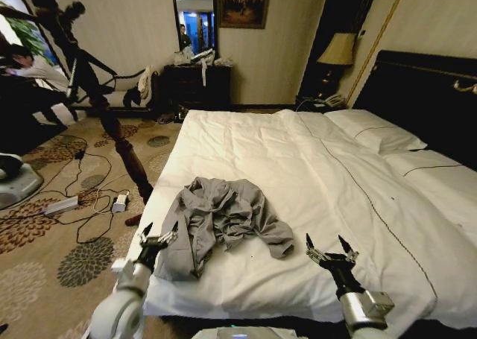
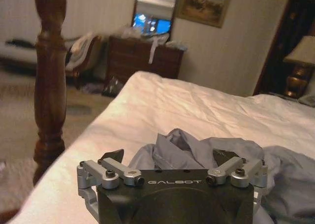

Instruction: Pick up the clothes from the bed and hang them on the clothes hanger.

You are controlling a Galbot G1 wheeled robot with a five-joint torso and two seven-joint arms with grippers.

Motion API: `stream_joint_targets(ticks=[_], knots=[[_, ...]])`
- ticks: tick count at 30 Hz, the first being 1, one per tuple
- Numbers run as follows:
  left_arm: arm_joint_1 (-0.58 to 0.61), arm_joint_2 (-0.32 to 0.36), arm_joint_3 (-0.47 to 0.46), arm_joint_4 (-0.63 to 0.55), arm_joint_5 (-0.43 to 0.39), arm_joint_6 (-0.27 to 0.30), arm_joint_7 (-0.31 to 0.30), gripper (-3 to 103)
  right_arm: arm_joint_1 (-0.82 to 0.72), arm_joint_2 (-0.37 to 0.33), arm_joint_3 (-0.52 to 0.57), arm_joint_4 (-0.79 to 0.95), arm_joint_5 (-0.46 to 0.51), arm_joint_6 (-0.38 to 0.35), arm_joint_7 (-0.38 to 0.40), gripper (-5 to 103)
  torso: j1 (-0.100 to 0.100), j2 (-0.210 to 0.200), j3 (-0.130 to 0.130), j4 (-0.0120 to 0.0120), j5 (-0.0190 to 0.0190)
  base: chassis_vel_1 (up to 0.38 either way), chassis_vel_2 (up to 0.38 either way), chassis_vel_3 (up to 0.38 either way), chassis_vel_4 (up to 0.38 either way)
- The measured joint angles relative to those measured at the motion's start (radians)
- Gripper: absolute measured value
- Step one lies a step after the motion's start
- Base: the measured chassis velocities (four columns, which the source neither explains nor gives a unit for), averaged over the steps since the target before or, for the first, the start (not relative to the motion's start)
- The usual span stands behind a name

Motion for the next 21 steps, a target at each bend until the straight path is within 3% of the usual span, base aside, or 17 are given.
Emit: stream_joint_targets(ticks=[2,4,6,15,21], knots=[[-0.020,0.005,0.011,0.011,-0.026,0.007,-0.007,100,-0.006,-0.002,0.003,0.000,0.001,0.001,0.000,100,0.000,0.000,0.000,-0.0003,0.0000,0.000,0.000,0.000,0.000],[-0.110,0.022,0.070,0.082,-0.145,0.032,-0.030,100,-0.027,-0.005,0.021,0.004,0.005,0.008,0.000,100,0.000,0.000,0.000,-0.0014,-0.0006,0.000,0.000,0.000,0.000],[-0.170,0.023,0.114,0.136,-0.191,0.037,-0.035,100,-0.028,-0.005,0.031,0.014,0.009,0.007,0.000,100,0.000,0.000,0.000,-0.0006,-0.0005,0.000,0.000,0.000,0.000],[-0.392,-0.012,0.223,0.315,-0.285,0.048,-0.061,100,-0.029,0.003,0.037,0.026,0.010,-0.006,0.004,100,0.000,0.000,0.000,-0.0012,-0.0004,0.000,0.000,0.000,0.000],[-0.430,-0.021,0.215,0.406,-0.354,0.071,-0.071,100,-0.026,0.004,0.044,0.025,0.016,-0.009,0.007,100,0.000,0.000,0.000,-0.0008,-0.0003,0.000,0.000,0.000,0.000]])
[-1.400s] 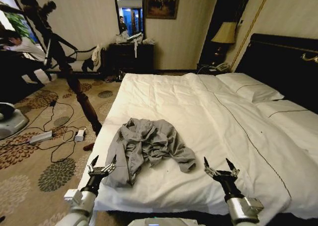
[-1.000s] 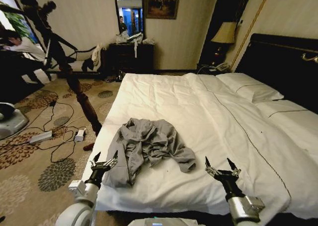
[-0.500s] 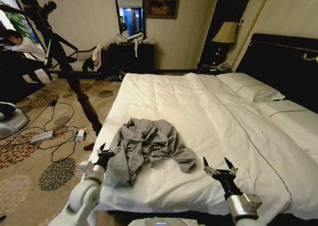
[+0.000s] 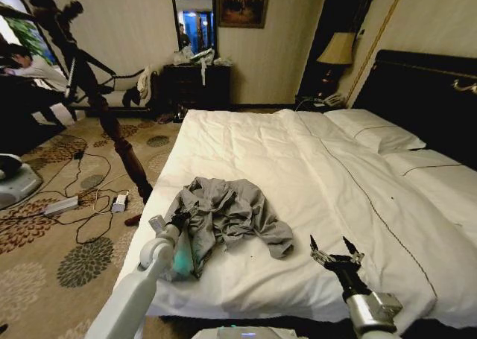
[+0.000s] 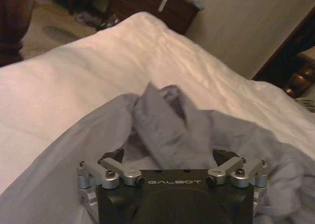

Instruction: Pick up the clothes from the bed and hang them on the clothes hanger.

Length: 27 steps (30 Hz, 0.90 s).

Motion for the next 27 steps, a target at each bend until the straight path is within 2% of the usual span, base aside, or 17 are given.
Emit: stream_joint_targets(ticks=[7,20,27], knots=[[-0.030,-0.023,-0.006,0.068,-0.027,0.002,0.012,100,0.010,-0.001,0.004,0.007,0.017,-0.011,0.005,100,0.000,0.000,0.000,0.0000,-0.0001,0.000,0.000,0.000,0.000],[-0.187,-0.040,0.002,0.180,-0.107,0.000,0.011,100,-0.006,0.007,-0.003,0.012,0.001,-0.007,0.005,100,0.000,0.000,0.000,-0.0001,-0.0001,0.000,0.000,0.000,0.000],[-0.246,-0.043,0.004,0.250,-0.122,0.004,0.024,100,-0.006,0.009,-0.008,0.009,-0.002,-0.007,0.004,100,0.000,0.000,0.000,-0.0001,-0.0001,0.000,0.000,0.000,0.000]])
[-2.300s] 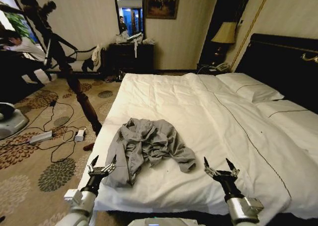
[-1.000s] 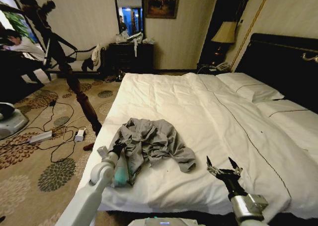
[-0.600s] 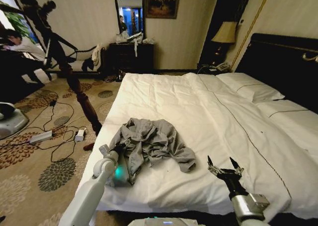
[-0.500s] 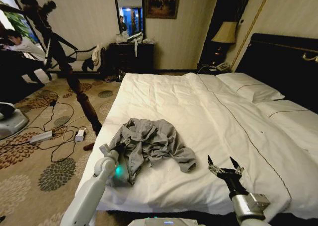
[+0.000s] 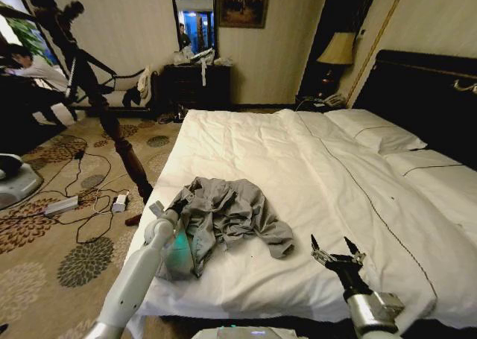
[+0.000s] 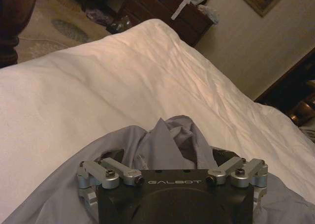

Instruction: Pick up the clothes from the bed and hang them on the clothes hanger.

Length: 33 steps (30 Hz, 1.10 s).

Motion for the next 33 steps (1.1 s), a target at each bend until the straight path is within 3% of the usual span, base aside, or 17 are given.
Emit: stream_joint_targets(ticks=[6,14,18,26,33], knots=[[-0.062,-0.023,0.014,0.081,-0.004,0.005,0.027,100,-0.003,0.007,-0.004,0.000,-0.003,0.000,0.000,100,0.000,0.000,0.000,0.0000,-0.0001,0.000,0.000,0.000,0.000],[-0.102,-0.033,0.038,0.106,-0.007,0.008,0.032,100,-0.002,0.014,-0.009,-0.001,-0.011,0.001,0.000,100,0.000,0.000,0.000,-0.0001,0.0000,0.000,0.000,0.000,0.000],[-0.092,-0.032,0.043,0.095,-0.008,0.010,0.030,100,-0.003,0.016,-0.011,-0.003,-0.018,0.003,0.000,100,0.000,0.000,0.000,0.0000,0.0000,0.000,0.000,0.000,0.000],[0.063,0.000,0.033,-0.030,-0.012,0.018,0.010,100,0.003,0.015,-0.006,-0.008,-0.021,0.005,0.000,100,0.000,0.000,0.000,0.0004,-0.0003,0.000,0.000,0.000,0.000],[0.063,0.007,0.036,-0.032,-0.015,0.018,0.010,100,0.006,0.010,-0.005,-0.006,-0.014,0.005,0.000,100,0.000,0.000,0.000,0.0001,-0.0001,0.000,0.000,0.000,0.000]])
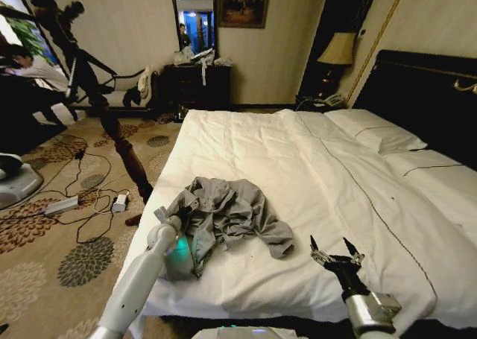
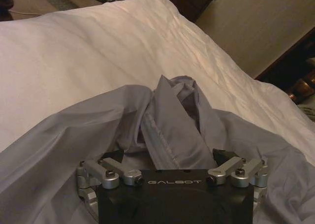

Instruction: Pick up the clothes from the bed and hang them on the clothes hanger.

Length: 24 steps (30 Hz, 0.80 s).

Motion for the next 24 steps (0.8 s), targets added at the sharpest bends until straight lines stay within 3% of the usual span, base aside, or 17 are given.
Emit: stream_joint_targets(ticks=[16,24], knots=[[-0.129,-0.031,0.053,0.065,-0.014,0.000,-0.002,100,-0.004,0.016,-0.016,0.001,-0.016,0.001,-0.001,100,0.000,0.000,0.000,-0.0002,0.0000,0.000,0.000,0.000,0.000],[-0.143,0.006,0.056,0.010,-0.034,0.006,-0.017,100,-0.004,0.022,-0.025,-0.008,-0.032,0.006,-0.003,100,0.000,0.000,0.000,-0.0001,0.0001,0.000,0.000,0.000,0.000]])
